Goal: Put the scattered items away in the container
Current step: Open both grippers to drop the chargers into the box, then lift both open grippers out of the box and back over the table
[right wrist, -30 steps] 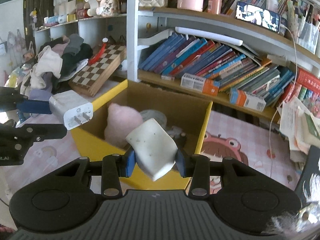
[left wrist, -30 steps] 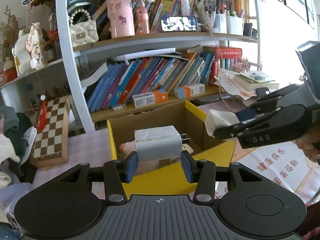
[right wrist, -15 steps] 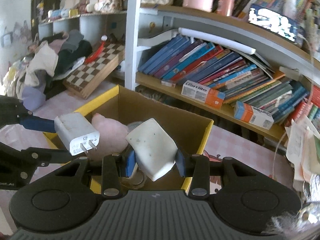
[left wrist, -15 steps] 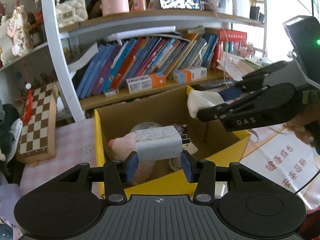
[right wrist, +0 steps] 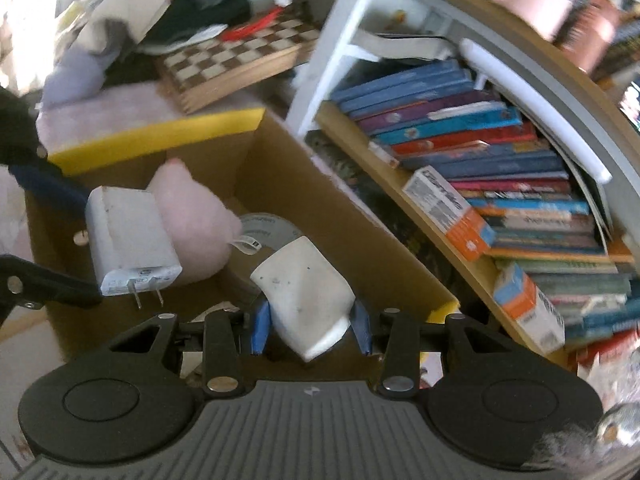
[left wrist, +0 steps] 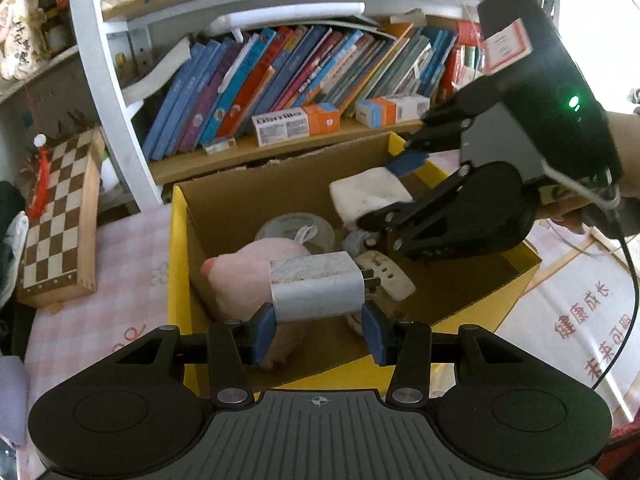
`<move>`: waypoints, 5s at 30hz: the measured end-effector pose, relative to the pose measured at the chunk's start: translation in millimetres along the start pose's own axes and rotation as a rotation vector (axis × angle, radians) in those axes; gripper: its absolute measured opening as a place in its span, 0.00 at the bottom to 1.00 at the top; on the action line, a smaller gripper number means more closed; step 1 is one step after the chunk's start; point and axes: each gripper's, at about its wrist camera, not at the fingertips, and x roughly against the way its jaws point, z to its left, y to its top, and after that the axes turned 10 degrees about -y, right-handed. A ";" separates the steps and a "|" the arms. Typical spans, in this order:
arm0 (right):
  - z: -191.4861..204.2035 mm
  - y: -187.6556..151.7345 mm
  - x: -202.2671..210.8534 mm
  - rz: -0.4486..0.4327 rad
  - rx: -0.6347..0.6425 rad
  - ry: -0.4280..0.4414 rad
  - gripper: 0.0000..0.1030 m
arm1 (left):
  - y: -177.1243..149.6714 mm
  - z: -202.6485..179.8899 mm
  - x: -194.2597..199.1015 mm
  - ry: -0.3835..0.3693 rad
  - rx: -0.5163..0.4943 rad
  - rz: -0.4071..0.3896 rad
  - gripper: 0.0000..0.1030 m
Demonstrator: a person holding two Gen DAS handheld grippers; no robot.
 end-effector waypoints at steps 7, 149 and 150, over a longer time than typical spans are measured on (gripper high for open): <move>13.1 2.6 -26.7 0.020 0.148 -0.002 0.38 | 6.6 1.3 -12.1 -0.024 0.002 0.042 0.44; 97.5 -118.4 153.0 0.205 -0.613 -0.260 0.85 | -128.6 -1.7 116.4 0.023 0.112 -0.114 0.79; 100.9 -120.0 153.3 0.210 -0.612 -0.261 0.85 | -130.0 -3.2 115.3 0.023 0.105 -0.111 0.79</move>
